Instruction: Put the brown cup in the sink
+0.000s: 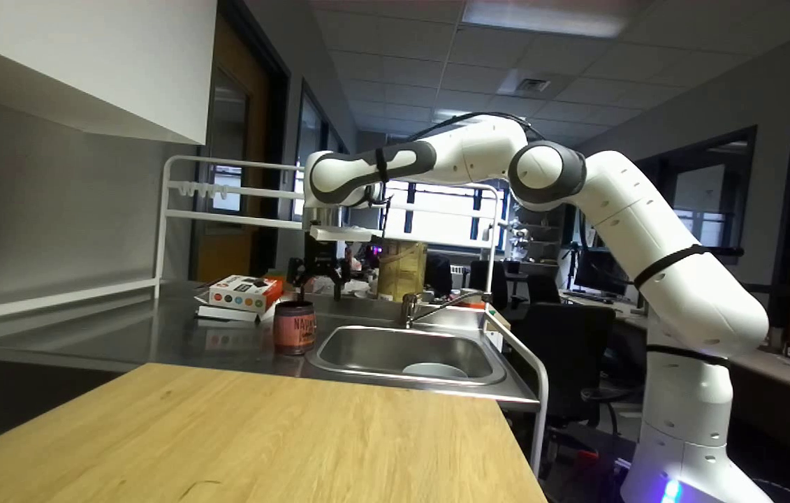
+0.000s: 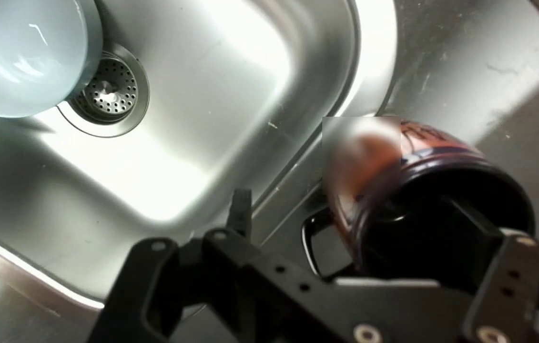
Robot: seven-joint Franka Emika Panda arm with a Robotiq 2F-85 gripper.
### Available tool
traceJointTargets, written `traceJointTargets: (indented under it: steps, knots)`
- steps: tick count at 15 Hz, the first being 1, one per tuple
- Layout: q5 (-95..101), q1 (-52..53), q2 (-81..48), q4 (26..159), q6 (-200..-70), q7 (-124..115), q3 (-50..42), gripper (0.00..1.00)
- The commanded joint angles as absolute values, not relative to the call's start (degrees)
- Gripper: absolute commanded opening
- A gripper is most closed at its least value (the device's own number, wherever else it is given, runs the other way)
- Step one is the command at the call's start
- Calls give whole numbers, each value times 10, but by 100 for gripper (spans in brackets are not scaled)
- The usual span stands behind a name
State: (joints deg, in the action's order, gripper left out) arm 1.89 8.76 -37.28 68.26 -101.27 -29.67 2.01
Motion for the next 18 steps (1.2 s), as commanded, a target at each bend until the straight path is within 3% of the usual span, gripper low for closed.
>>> traceJointTargets:
  steps: [1,3,11,14,18]
  knots:
    - [14,109,-448,571,-958,-310,6,75]
    - [13,113,-474,539,-943,-313,1,69]
    - [9,110,-520,447,-895,-313,-12,7]
    - [11,104,-520,433,-889,-316,-6,2]
    - [9,97,-528,425,-889,-316,-6,6]
